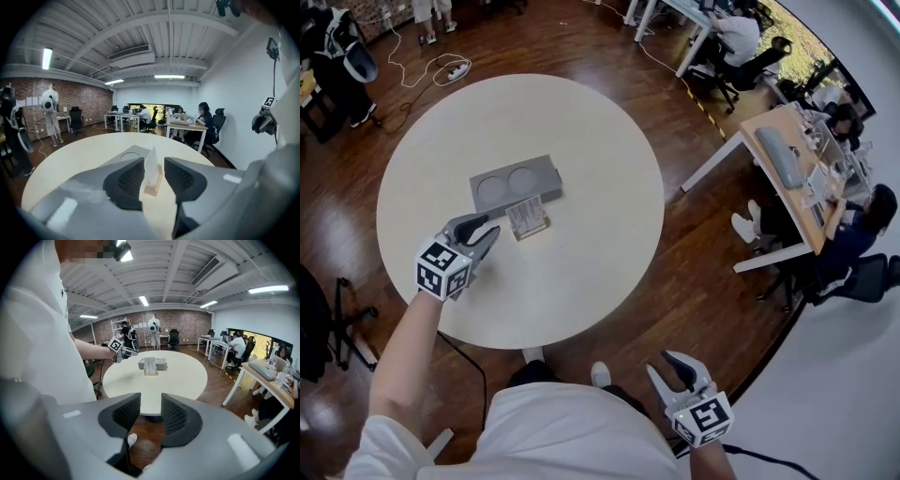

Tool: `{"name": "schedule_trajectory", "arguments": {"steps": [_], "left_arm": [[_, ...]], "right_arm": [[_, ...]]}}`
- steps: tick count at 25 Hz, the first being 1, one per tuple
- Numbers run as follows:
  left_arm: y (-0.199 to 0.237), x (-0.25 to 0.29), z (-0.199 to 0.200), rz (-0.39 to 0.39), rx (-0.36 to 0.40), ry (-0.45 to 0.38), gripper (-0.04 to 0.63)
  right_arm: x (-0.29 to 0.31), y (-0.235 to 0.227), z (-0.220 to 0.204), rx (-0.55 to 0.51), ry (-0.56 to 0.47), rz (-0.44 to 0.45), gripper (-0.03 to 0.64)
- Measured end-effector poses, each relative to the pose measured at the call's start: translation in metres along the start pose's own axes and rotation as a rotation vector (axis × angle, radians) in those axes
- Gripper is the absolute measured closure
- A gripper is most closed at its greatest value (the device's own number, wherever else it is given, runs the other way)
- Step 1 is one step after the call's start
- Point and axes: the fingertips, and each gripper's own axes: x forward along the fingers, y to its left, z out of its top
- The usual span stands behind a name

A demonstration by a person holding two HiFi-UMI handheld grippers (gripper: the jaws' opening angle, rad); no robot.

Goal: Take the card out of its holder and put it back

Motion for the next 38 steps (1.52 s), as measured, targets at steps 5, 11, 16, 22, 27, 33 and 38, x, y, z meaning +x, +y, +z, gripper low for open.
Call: {"name": "schedule_trajectory", "arguments": {"steps": [5, 11, 16, 22, 27, 33, 38], "left_arm": [[-0.058, -0.082, -0.007, 0.169, -0.083, -0.050, 0.454], [-0.166, -0.149, -0.028, 0.313, -0.205, -0.110, 0.460], [-0.269, -0.188, -0.057, 0.395, -0.299, -0.112, 0.465], [-0.351, -0.197, -0.083, 0.415, -0.351, -0.068, 0.465], [-0.384, -0.195, -0.084, 0.393, -0.349, -0.043, 0.465], [-0.404, -0.177, -0.067, 0.342, -0.319, -0.041, 0.465], [-0.412, -0.164, -0.055, 0.312, -0.299, -0.040, 0.465]], "right_arm": [[-0.016, -0.028, -0.001, -0.089, -0.050, 0.100, 0.476], [-0.042, -0.049, -0.010, -0.201, -0.094, 0.239, 0.476], [-0.073, -0.052, -0.029, -0.278, -0.099, 0.334, 0.476], [-0.090, -0.043, -0.056, -0.308, -0.104, 0.420, 0.476], [-0.103, -0.034, -0.066, -0.314, -0.135, 0.455, 0.476], [-0.121, -0.051, -0.082, -0.280, -0.114, 0.417, 0.476], [-0.132, -0.064, -0.091, -0.263, -0.118, 0.397, 0.476]]}}
